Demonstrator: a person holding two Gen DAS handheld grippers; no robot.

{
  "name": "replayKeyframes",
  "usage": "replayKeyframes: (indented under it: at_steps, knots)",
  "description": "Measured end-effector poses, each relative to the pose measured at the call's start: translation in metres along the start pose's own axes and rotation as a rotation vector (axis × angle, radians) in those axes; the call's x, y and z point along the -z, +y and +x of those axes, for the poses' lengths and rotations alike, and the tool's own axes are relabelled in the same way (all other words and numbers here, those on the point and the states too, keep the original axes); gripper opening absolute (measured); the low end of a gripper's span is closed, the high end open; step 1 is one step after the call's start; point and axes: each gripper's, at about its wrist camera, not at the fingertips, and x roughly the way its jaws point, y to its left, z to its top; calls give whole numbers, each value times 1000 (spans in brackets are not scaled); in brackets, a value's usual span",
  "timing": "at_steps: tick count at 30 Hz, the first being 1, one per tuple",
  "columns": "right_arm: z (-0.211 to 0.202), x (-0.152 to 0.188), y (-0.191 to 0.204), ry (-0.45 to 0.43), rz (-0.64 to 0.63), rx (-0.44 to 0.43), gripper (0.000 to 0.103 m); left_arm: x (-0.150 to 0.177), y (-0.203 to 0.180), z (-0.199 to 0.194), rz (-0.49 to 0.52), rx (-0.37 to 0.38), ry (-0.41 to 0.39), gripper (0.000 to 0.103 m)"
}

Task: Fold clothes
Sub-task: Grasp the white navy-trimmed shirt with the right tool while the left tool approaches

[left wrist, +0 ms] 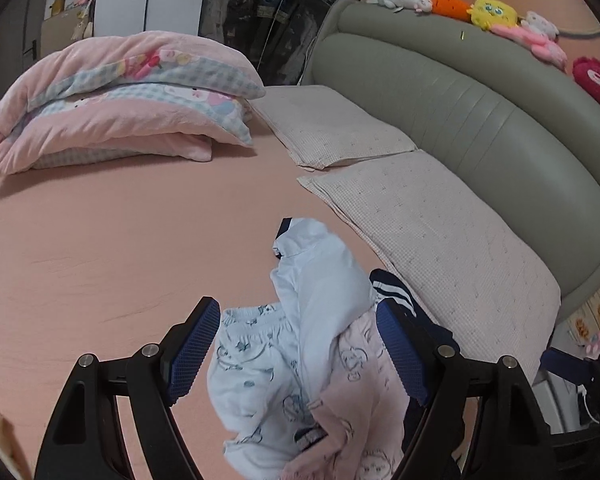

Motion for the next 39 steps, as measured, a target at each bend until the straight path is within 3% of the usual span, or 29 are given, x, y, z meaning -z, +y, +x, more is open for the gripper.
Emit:
replayKeyframes:
  at_steps: [9, 20, 25, 28, 33, 39]
  knots:
    - [34, -3, -1, 49, -6, 23, 92, 16, 3, 37, 42, -2, 30, 80]
    - [77, -20, -13, 126, 161, -150, 92, 30, 16, 76, 10, 6, 79, 80]
    - [95, -25, -10, 154, 191, -184, 89, 33, 17, 85, 18, 3, 93, 80]
    - [106, -28, -6, 170, 201, -199, 77, 35, 17, 91, 7, 18, 106, 80]
    - [124, -33, 1, 196, 218, -225, 76, 39, 17, 104, 20, -1, 131, 80]
    - [144, -39, 11, 217, 282, -295, 76, 46, 26, 115, -29, 27, 158, 80]
